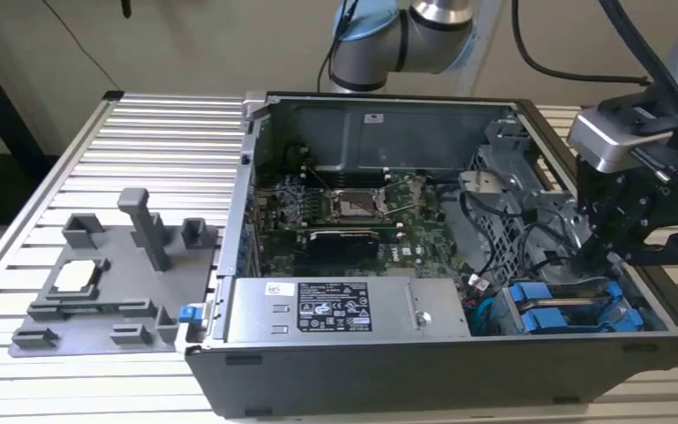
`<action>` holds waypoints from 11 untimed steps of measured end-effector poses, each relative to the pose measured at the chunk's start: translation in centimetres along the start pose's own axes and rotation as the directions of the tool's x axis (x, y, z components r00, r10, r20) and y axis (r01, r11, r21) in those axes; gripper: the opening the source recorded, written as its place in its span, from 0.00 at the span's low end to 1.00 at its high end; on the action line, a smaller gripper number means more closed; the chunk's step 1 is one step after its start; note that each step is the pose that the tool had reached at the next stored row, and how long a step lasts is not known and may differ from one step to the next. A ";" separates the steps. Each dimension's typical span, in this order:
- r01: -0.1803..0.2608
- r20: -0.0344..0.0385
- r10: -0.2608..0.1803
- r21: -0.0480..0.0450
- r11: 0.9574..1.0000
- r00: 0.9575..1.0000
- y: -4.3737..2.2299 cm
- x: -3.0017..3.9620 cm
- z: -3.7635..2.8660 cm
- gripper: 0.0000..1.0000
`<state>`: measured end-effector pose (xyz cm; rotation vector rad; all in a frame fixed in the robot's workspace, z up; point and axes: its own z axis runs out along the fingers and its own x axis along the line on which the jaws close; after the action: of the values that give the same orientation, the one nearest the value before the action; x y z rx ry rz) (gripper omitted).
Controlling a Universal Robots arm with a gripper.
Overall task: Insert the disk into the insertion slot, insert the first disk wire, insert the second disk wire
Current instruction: 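Insert the first disk wire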
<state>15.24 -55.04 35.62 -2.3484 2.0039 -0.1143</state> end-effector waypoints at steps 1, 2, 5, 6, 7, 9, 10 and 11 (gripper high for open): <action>-0.003 0.000 0.003 0.001 1.000 1.000 0.03 0.00 0.07 0.19; -0.006 -0.001 0.006 0.002 1.000 1.000 0.05 0.00 0.14 0.19; -0.017 -0.002 0.017 0.002 1.000 1.000 0.10 0.04 0.26 0.19; -0.018 -0.002 0.018 0.002 1.000 1.000 0.11 0.05 0.26 0.19; -0.018 -0.002 0.018 0.002 1.000 1.000 0.11 0.05 0.26 0.19; -0.018 -0.002 0.018 0.002 1.000 1.000 0.11 0.05 0.26 0.19; -0.018 -0.002 0.018 0.002 1.000 1.000 0.11 0.05 0.26 0.19; -0.018 -0.002 0.018 0.002 1.000 1.000 0.11 0.08 0.27 0.19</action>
<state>15.17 -55.13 35.34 -2.3288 2.0246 -0.1180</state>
